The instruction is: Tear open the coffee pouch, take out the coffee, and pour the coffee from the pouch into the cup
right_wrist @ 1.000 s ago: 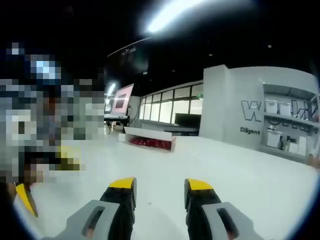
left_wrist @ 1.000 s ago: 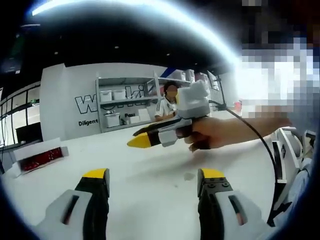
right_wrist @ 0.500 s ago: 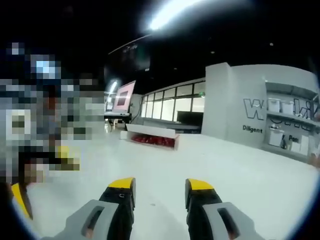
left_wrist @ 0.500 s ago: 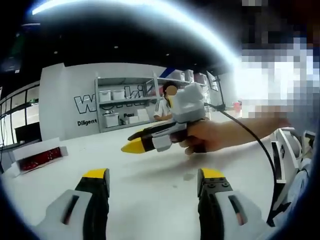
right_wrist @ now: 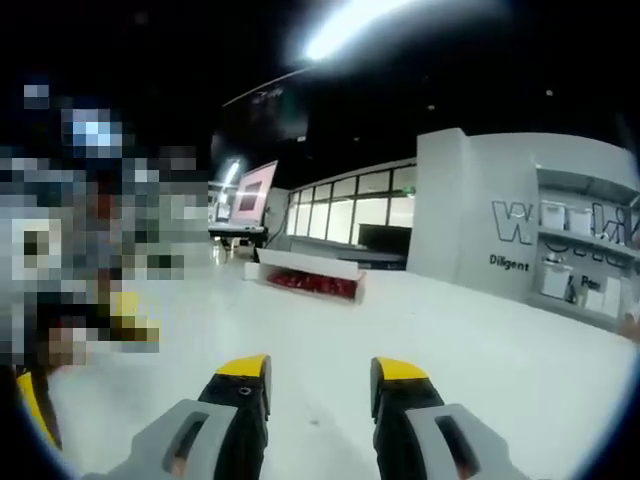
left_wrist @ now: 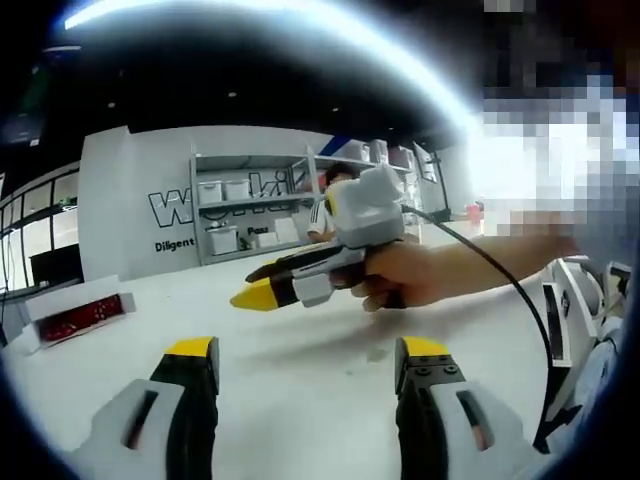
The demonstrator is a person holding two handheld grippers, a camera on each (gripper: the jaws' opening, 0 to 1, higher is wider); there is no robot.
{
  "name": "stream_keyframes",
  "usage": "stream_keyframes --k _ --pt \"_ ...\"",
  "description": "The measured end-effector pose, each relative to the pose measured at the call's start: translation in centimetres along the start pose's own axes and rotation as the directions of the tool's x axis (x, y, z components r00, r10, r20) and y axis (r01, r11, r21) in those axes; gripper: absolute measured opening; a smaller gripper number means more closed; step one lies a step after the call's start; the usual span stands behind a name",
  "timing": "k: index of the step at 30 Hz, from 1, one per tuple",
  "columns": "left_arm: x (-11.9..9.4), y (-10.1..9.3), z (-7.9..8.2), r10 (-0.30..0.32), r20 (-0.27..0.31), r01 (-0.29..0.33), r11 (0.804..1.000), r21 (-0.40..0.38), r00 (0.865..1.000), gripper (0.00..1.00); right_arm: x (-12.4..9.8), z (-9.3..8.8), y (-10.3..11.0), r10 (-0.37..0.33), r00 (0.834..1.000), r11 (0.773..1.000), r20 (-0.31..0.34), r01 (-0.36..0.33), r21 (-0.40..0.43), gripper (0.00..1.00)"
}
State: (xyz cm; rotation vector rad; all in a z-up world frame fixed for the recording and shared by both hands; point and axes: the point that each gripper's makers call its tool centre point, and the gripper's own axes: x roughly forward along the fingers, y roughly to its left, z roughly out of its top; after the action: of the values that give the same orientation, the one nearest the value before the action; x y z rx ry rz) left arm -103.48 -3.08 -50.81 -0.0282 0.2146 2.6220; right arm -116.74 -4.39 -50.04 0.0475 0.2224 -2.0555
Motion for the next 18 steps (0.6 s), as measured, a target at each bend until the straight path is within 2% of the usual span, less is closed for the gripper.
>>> stream_keyframes --k 18 --pt "-0.2 0.9 0.1 0.055 0.007 -0.054 0.998 -0.023 0.998 0.77 1.3 -0.2 0.4 0.009 1.000 1.000 -0.008 -0.010 -0.011 0.41"
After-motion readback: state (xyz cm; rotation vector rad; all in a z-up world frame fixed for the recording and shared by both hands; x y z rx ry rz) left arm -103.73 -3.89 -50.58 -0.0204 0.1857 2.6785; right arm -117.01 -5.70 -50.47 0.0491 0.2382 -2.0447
